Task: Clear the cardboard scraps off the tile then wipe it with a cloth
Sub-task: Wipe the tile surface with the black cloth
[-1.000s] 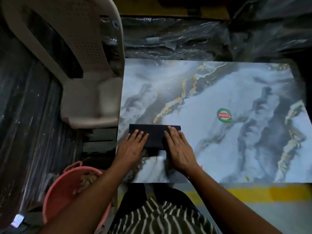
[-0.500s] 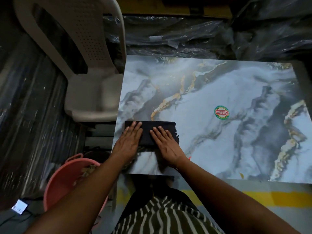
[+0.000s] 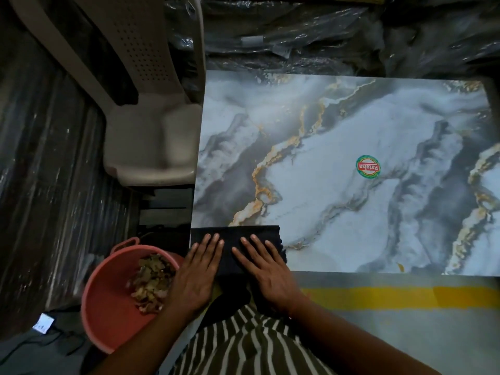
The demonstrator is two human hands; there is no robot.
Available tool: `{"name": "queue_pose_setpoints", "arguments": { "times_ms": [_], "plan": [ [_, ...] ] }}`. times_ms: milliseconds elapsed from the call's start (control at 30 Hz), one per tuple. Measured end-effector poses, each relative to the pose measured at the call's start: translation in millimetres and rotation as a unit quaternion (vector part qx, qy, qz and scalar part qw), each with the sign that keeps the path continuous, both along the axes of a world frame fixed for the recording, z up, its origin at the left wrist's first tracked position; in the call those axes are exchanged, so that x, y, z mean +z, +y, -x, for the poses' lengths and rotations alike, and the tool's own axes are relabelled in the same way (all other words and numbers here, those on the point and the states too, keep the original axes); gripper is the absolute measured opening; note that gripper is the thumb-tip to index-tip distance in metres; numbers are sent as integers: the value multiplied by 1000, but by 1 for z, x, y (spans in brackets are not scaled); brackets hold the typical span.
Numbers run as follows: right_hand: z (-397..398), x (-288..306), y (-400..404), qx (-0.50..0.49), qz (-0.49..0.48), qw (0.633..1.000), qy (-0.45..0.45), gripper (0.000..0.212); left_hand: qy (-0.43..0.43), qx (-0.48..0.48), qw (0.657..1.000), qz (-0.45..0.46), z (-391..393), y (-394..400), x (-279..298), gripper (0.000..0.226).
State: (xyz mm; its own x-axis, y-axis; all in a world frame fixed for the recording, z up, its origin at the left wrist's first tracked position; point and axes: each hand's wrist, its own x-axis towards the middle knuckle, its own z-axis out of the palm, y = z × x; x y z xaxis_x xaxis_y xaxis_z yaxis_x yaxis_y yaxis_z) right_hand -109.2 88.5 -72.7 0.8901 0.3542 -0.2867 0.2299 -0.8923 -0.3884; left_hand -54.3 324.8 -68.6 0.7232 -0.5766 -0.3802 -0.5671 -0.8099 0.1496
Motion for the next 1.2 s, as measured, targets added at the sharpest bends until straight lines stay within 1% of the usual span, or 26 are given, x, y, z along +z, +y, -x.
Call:
{"name": "queue_pose_setpoints", "arguments": {
  "times_ms": [100, 200, 300, 400, 500, 667, 767, 867, 1033, 1200],
  "plan": [
    [10, 7, 6, 3, 14, 1000, 15, 74, 19, 20, 1000, 4, 12, 2, 10, 76],
    [6, 12, 5, -4, 20, 1000, 22, 73, 24, 21, 1000, 3, 8, 2, 8, 75],
    [-6, 14, 4, -13, 23, 999, 23, 74, 26, 18, 1000, 3, -7, 3, 2, 76],
    [-16, 16, 1, -18, 20, 999, 18, 78, 18, -7, 1000, 1, -19, 5, 1, 77],
    [-20, 18, 2, -17, 13, 1000, 20, 76, 16, -16, 1000, -5, -22, 7, 3, 78],
    [-42, 11, -10, -38, 2, 999, -6, 81, -5, -23, 1000, 13, -55, -11, 0, 80],
    [-86, 3, -26, -33, 5, 999, -22, 84, -8, -15, 1000, 23, -100, -23, -4, 83],
    [-147, -8, -44, -38, 12, 998, -43, 83, -14, -14, 999, 31, -163, -41, -11, 85],
    [-276, -13, -79, -36, 49, 996, -66, 83, -37, -20, 998, 36, -299, -80, -20, 80],
    [-403, -13, -104, -42, 56, 995, -68, 79, -21, -2, 999, 47, -432, -118, -24, 78]
  ]
}}
